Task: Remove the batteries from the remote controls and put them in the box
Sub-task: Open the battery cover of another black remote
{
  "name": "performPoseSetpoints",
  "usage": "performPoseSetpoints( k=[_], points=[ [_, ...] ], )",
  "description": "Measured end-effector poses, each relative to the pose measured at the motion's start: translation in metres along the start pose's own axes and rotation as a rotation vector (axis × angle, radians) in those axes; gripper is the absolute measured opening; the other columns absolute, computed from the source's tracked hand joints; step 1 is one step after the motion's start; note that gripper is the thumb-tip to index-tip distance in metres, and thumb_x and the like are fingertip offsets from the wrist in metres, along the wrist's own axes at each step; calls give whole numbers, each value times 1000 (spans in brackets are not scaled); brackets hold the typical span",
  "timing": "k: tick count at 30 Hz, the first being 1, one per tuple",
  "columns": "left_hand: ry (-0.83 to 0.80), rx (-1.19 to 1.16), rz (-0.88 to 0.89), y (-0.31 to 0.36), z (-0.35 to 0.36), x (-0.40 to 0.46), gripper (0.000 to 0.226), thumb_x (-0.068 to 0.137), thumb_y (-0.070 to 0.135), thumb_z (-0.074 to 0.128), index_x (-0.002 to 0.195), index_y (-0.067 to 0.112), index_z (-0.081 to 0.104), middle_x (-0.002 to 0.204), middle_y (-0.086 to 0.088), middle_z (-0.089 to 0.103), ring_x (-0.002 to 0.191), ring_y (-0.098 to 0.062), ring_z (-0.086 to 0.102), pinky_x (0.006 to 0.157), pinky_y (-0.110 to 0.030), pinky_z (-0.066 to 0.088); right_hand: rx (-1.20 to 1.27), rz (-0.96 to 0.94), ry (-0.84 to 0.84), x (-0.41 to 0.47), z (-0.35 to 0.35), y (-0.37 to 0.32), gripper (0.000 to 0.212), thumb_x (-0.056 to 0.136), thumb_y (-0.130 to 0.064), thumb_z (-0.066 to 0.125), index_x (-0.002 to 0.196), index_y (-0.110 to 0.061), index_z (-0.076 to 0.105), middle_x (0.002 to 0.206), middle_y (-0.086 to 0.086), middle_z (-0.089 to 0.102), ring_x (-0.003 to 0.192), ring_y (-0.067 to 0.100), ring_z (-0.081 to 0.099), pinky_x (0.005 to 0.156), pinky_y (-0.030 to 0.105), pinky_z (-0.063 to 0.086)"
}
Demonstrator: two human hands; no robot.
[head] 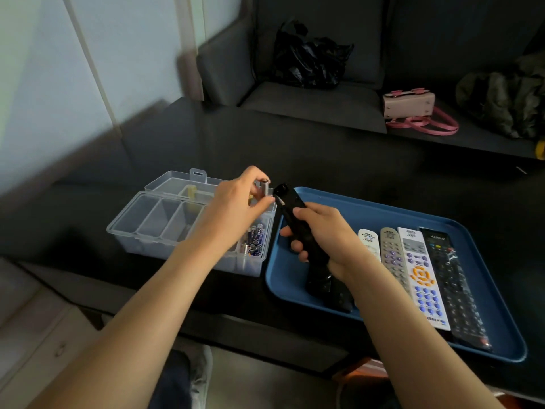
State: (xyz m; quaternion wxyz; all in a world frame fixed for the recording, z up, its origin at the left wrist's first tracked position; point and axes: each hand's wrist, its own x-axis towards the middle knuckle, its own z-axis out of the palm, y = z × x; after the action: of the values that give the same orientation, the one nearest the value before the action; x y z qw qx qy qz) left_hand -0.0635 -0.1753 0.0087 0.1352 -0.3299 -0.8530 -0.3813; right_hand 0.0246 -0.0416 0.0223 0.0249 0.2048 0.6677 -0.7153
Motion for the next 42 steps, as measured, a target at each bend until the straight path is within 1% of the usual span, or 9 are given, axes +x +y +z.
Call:
performPoseSetpoints(
  k=[6,12,17,21,24,26,31,34,42],
  points=[
    [-301,164,-149,-7,-6,-11,20,78,28,72,93,17,65,76,8,59,64,-5,54,65,-23,45,-5,6,31,-1,11,4,14,100,-16,42,98,-7,53,74,13,61,43,14,46,36,20,36],
    [-367,384,-156,0,-6,-10,12,79,23,73,81,13,69,90,-2,49,87,-20,57,69,-30,39,-9,-3,43,-2,15,2,14,100,-17,42,99,-8,53,76,13,62,45,15,46,36,20,36],
    [-432,462,-204,4,-11,-10,29,72,37,76,79,10,69,96,-6,47,87,-25,57,72,-34,43,-16,-7,51,-2,16,0,15,100,-17,42,101,-7,54,76,13,62,44,15,46,36,20,36],
    [-336,216,-246,2,-10,-9,24,91,22,55,112,11,56,109,-6,53,91,-17,52,80,-29,42,-12,-16,55,-5,14,-1,15,100,-17,42,97,-8,54,74,12,62,45,15,46,37,20,37],
    [-285,-94,-386,4,-13,-7,25,99,10,32,115,9,51,110,-4,58,92,-13,53,84,-27,42,-9,-19,61,-5,12,-1,15,100,-17,42,96,-10,55,73,11,63,44,15,46,37,20,37],
    [-280,-180,-385,3,-12,-9,20,98,12,38,112,12,52,103,-1,65,95,-13,60,91,-33,46,-8,-26,61,-5,12,-1,15,100,-17,42,97,-9,55,73,11,63,44,15,46,37,21,37],
    [-296,-19,-234,2,-5,-21,33,91,15,56,124,11,55,120,-4,64,111,-15,59,95,-21,41,-4,-42,74,-6,15,-3,15,99,-17,43,98,-9,55,74,11,62,45,15,46,37,21,37],
    [-242,33,-201,7,-2,-25,40,90,8,56,130,12,52,124,-8,61,116,-18,56,83,-8,30,25,-31,78,-7,21,-5,15,100,-17,42,95,-10,55,74,12,61,46,15,47,37,21,38],
    [-56,59,-267,-16,-35,-35,26,91,4,51,114,9,61,118,-9,59,108,-22,56,88,-27,41,-5,-75,-22,-13,64,-18,14,100,-13,41,99,-8,54,70,12,59,42,16,45,36,21,36]
  ],
)
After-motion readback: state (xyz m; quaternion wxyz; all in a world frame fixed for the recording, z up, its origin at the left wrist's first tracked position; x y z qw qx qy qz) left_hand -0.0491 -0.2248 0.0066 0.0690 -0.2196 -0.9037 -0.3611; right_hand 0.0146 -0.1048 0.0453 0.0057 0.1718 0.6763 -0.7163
